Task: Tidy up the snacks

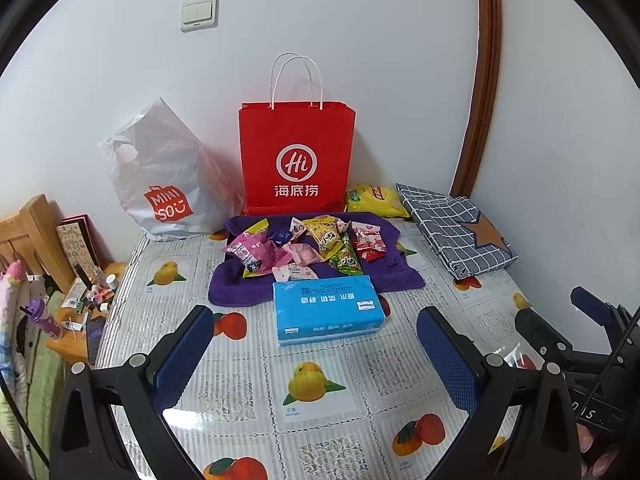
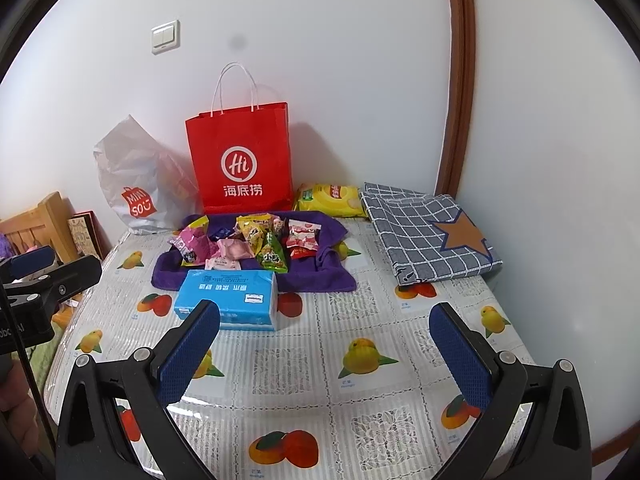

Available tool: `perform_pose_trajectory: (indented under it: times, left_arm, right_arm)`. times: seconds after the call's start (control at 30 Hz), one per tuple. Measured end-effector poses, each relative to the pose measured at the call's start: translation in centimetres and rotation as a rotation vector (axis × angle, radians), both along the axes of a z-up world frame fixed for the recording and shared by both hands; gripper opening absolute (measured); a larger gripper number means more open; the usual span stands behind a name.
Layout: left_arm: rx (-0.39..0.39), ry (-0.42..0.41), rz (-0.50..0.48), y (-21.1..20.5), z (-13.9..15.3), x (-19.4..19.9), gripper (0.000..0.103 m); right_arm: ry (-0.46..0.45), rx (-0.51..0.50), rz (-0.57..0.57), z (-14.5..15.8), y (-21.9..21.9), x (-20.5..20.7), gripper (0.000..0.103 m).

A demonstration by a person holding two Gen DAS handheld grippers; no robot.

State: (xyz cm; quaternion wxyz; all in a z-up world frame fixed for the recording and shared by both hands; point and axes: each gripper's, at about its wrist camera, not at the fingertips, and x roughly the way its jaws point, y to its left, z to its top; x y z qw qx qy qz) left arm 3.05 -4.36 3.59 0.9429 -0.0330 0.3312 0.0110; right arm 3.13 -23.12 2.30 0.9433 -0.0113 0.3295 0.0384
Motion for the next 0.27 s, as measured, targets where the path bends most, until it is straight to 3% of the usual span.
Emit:
perform_pose_trajectory:
  times: [0.27]
  left_arm:
    - [0.007,-0.011,0.004,0.02,0.03,-0.12,0.102]
  right_arm:
    - [0.001,0.005,-0.001,0.00,-0.18,-0.05,0.103]
